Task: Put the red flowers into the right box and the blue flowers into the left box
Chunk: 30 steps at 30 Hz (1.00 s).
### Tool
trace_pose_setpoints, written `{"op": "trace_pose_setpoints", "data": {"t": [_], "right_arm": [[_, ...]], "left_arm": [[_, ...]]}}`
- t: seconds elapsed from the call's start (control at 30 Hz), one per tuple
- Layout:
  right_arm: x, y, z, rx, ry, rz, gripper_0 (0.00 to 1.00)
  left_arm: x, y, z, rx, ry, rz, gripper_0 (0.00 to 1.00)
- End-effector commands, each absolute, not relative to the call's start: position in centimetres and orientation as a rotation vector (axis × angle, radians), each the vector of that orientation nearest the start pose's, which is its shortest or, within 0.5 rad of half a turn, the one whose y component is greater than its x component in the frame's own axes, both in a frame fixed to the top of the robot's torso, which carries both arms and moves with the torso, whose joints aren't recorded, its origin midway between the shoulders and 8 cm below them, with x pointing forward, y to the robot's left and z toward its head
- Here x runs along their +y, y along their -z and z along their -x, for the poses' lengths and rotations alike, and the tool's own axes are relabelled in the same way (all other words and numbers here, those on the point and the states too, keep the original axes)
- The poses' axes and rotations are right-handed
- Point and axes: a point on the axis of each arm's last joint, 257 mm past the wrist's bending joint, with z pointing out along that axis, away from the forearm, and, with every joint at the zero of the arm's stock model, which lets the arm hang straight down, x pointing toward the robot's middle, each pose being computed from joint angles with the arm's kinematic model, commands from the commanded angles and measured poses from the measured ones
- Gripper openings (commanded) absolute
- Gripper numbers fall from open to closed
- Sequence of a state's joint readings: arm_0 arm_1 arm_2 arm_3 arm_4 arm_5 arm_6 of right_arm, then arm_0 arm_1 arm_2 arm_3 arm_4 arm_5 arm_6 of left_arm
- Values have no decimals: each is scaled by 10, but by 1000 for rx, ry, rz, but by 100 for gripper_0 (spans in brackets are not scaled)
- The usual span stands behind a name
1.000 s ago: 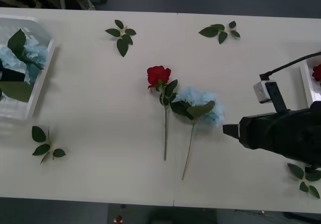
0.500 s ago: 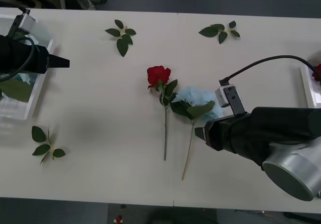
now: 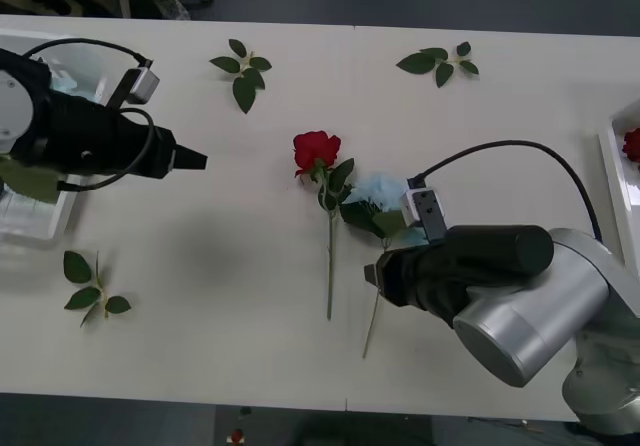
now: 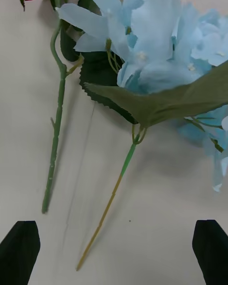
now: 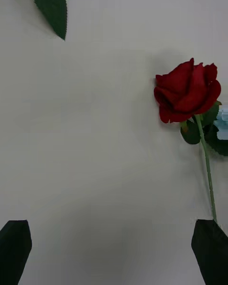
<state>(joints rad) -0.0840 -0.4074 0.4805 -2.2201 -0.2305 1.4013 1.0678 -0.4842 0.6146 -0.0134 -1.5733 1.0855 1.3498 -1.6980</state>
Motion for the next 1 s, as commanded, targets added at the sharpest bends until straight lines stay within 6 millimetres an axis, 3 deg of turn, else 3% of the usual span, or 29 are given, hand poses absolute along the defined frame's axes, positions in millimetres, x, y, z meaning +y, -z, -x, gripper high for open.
{"op": "trace_pose_setpoints", "data": {"t": [0.03,0.27,0.47,1.0], "right_arm": [[-89,273,-399,2440,-287,180,95],[-75,287,-403,2438,-289,101,95],[-68,294,-408,2446,-296,54,95],[-56,310,-436,2442,-324,-41,95]], "left_arm": [[176,186,-524,2378,547,-508,99],[148,212,-514,2413,514,-595,99],[128,220,-508,2415,540,-633,99],[115,223,-501,2397,580,-681,99]]}}
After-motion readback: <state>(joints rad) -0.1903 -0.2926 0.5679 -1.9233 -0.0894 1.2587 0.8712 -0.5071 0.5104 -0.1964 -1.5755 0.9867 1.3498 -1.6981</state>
